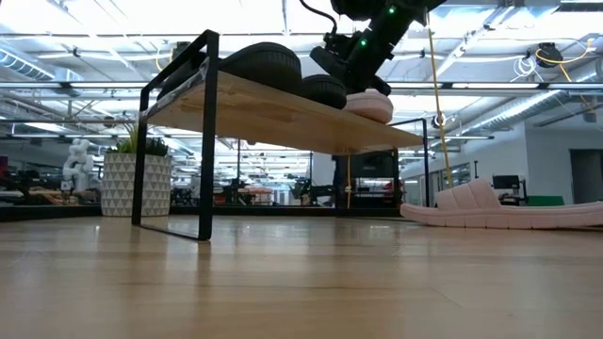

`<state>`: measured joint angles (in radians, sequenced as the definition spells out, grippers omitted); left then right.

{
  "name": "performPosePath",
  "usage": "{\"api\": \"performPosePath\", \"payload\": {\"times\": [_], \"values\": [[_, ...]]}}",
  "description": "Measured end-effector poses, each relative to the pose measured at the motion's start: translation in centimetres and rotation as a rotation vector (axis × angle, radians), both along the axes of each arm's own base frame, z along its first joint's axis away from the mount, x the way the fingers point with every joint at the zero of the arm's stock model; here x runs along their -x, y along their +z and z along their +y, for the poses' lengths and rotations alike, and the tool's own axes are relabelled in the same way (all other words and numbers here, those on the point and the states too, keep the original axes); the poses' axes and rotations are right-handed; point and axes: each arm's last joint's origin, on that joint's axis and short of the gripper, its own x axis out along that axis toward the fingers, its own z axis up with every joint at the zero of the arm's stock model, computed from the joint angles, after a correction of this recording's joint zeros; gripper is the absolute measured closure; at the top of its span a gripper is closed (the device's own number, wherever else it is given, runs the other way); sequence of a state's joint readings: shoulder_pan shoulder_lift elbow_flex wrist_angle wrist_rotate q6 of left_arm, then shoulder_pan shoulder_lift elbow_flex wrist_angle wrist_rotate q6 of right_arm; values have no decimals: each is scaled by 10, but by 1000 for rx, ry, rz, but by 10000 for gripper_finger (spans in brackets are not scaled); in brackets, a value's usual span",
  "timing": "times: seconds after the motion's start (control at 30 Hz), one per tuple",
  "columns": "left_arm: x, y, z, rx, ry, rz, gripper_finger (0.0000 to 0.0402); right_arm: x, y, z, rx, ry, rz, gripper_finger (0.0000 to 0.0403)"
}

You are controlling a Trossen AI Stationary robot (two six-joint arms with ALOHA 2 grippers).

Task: Pick and place slides into the shelf
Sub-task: Put the left pink slide on the shelf

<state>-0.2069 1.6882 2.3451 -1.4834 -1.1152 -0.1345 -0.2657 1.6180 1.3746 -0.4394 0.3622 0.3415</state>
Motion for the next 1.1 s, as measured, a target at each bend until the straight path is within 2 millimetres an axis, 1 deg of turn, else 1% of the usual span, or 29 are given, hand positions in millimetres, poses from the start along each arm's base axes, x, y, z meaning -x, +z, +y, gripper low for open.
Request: {"api": "performPosePath", "payload": {"times": [0.4, 0.6, 1.1], "values": [[0, 0, 0, 0, 0, 0, 289, -1, -1, 5, -32, 36, 5, 402], [0, 0, 0, 0, 0, 0, 289, 0, -2, 6, -37, 56, 27, 387], [0, 0, 0, 12, -11, 3, 289, 1, -2, 3, 4, 82, 62, 395]]}}
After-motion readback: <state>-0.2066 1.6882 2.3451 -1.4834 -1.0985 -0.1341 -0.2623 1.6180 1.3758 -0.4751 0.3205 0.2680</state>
